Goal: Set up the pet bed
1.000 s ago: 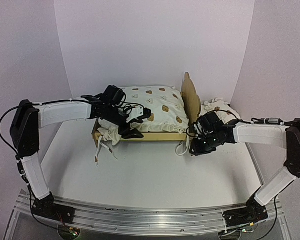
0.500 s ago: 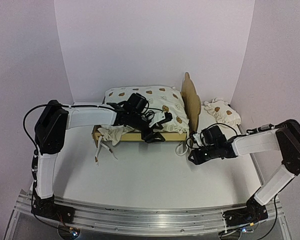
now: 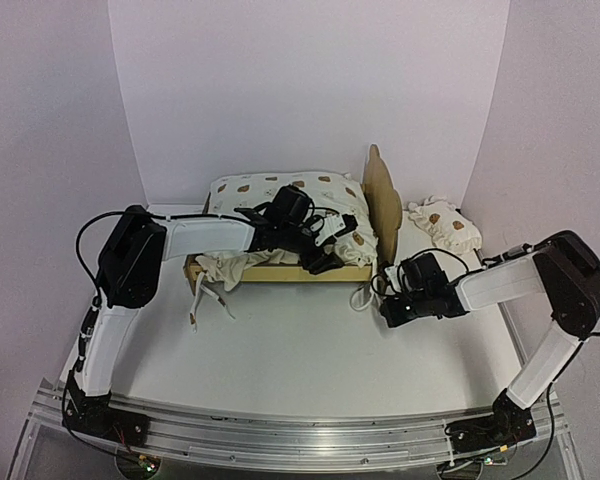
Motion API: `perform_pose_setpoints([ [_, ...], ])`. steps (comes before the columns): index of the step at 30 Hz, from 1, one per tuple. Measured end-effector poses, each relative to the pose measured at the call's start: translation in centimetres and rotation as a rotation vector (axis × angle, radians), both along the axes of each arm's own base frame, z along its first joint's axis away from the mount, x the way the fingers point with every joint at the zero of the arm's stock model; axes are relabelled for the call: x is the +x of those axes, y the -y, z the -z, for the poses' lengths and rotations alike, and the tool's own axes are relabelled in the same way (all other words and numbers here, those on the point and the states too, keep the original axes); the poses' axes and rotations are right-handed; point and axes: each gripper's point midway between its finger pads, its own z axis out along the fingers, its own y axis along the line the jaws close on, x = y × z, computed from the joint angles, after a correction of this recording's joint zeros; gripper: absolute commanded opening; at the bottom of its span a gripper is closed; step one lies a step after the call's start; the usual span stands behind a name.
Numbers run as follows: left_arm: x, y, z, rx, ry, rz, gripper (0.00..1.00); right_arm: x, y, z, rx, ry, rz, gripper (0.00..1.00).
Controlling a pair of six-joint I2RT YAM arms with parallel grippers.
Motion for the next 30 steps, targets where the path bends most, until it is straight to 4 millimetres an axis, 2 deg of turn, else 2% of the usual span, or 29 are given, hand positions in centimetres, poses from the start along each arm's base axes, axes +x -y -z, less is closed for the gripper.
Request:
perform_pose_setpoints([
  [3, 0.2, 0.3, 0.4, -0.007, 0.004, -0.005, 0.55, 0.1, -0.2, -0.4, 0.006, 0.011, -0.011, 0.03],
  [6, 0.2, 0.7, 0.5, -0.018, 0.011, -0.008, 0.31, 0.2, -0.5, -1.0, 0.019, 0.025, -0.022, 0.05],
  [10, 1.0, 1.8, 0.3, -0.03, 0.065, -0.03, 0.02, 0.5, -1.0, -1.6, 0.037, 0.037, -0.04, 0.22],
  [12, 1.4, 1.9, 0.3, -0.023, 0.085, -0.039, 0.0, 0.7, -1.2, -1.9, 0.039, 0.046, -0.052, 0.26],
  [20, 2.8, 1.3, -0.4, 0.001, 0.138, -0.083, 0.0, 1.6, -1.7, -2.7, 0.049, 0.068, -0.058, 0.3],
  [24, 3.1, 0.9, -0.2, 0.02, 0.141, -0.086, 0.0, 2.3, -1.8, -2.6, 0.036, 0.074, -0.047, 0.31],
  [28, 3.2, 0.6, 0.0, 0.025, 0.132, -0.086, 0.0, 2.9, -1.8, -1.8, 0.012, 0.07, -0.054, 0.28],
  [30, 3.3, 0.5, -0.1, 0.022, 0.131, -0.085, 0.0, 3.2, -2.0, -1.3, 0.001, 0.064, -0.057, 0.19],
])
